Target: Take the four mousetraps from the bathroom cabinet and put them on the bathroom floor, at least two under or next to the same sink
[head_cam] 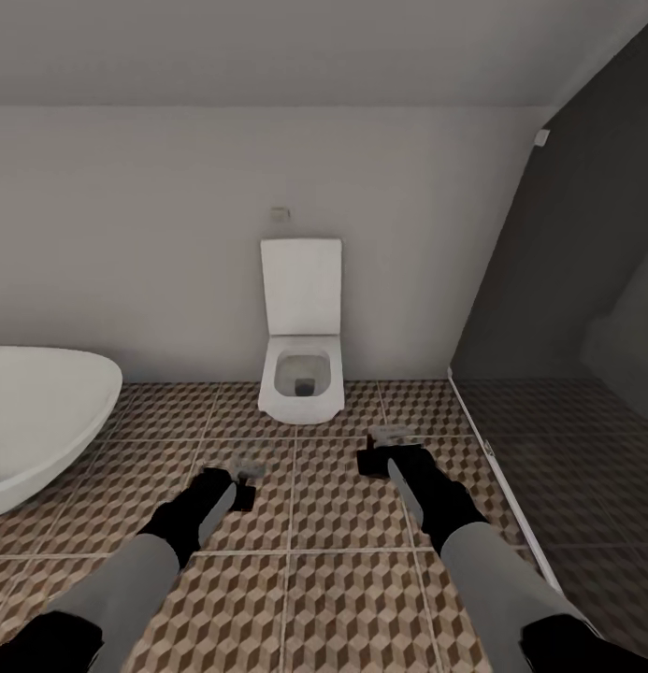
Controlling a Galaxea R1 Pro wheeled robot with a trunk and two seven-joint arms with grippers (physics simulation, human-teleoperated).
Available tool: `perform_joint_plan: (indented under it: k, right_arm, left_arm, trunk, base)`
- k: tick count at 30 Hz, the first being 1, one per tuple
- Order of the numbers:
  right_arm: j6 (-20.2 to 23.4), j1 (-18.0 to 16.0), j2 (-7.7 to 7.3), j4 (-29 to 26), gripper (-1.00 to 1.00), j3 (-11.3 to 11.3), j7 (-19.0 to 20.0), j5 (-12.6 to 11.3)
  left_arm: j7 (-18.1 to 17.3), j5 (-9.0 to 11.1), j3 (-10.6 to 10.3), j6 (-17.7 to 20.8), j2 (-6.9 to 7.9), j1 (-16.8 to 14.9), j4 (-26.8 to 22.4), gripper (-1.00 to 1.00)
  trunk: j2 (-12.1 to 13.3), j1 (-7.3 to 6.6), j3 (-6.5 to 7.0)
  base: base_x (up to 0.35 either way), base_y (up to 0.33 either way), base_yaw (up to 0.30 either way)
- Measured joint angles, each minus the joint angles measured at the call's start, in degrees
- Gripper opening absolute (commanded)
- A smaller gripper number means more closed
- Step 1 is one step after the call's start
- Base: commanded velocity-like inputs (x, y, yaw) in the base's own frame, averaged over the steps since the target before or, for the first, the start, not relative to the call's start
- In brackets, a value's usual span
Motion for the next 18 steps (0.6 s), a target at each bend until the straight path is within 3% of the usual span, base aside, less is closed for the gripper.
perform_joint_plan:
  k: [3,6,9,13,18]
  right_arm:
    - [0.00,0.00,0.57,0.01,-1.00,0.64,-0.05,0.00]
    - [-0.03,0.00,0.95,0.01,-1.00,2.97,-0.20,0.04]
    - [-0.07,0.00,1.10,0.01,-1.00,4.90,-0.30,0.03]
    - [-1.24,0.00,1.10,0.01,-1.00,5.61,-0.44,0.12]
    - [-2.60,0.00,0.89,0.02,-1.00,5.61,-0.83,0.21]
  left_arm:
    - [-0.01,-0.13,0.02,-0.05,0.19,-0.73,-0.06,-1.00]
    - [-0.01,-0.13,-0.08,-0.75,0.84,-1.13,-0.22,-1.00]
    - [-0.04,-0.02,-0.21,-5.44,1.15,-1.23,-0.23,-1.00]
    - [-0.07,0.01,-0.71,-11.57,0.72,-1.27,-0.91,-1.00]
    - [-0.02,0.00,-1.22,-13.17,0.32,-1.28,-4.24,-1.00]
  trunk:
    - [0.00,0.00,0.00]
    - [0.00,0.00,0.00]
    - [0.00,0.00,0.00]
    - [0.00,0.00,0.00]
    - [0.00,0.00,0.00]
  base:
    - [0.000,0.000,0.000]
    - [0.000,0.000,0.000]
    - [0.000,0.000,0.000]
    - [0.000,0.000,0.000]
    - [0.000,0.000,0.000]
